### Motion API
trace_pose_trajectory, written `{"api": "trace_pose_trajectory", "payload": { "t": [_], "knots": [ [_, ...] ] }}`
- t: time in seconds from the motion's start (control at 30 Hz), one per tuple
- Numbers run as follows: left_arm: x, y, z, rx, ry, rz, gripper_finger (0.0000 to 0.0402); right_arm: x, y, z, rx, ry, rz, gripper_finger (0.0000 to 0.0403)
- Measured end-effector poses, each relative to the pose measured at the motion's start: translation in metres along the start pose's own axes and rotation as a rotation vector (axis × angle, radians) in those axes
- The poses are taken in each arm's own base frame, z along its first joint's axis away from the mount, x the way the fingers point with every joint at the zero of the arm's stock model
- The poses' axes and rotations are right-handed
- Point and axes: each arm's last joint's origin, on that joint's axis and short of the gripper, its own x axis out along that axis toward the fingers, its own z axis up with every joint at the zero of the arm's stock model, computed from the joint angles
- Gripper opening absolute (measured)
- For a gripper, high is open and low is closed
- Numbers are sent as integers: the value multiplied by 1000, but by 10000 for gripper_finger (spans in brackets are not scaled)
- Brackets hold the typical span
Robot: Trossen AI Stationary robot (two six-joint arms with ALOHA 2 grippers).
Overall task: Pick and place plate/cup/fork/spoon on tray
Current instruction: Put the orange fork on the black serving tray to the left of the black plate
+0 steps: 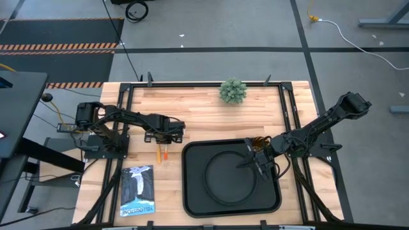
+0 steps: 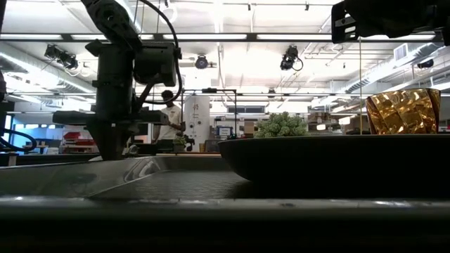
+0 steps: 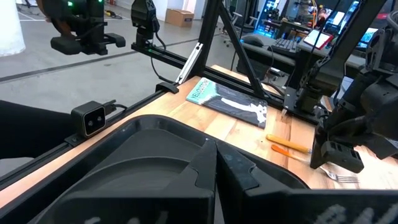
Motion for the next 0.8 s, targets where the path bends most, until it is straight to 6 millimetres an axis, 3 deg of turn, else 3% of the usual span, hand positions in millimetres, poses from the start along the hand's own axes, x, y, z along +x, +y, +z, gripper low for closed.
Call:
{"api": "trace_pose_trajectory", "payload": {
  "t": [0.23,0.5,0.8],
  "knots": [
    [-10,-11,2,37,-29,-9,16,0,0,0,1,0,0,10],
    [-47,-45,2,77,-143,-141,16,0,0,0,1,1,0,10],
    [-79,-74,-37,83,-199,-318,16,0,0,0,-2,5,1,10]
  ]
}}
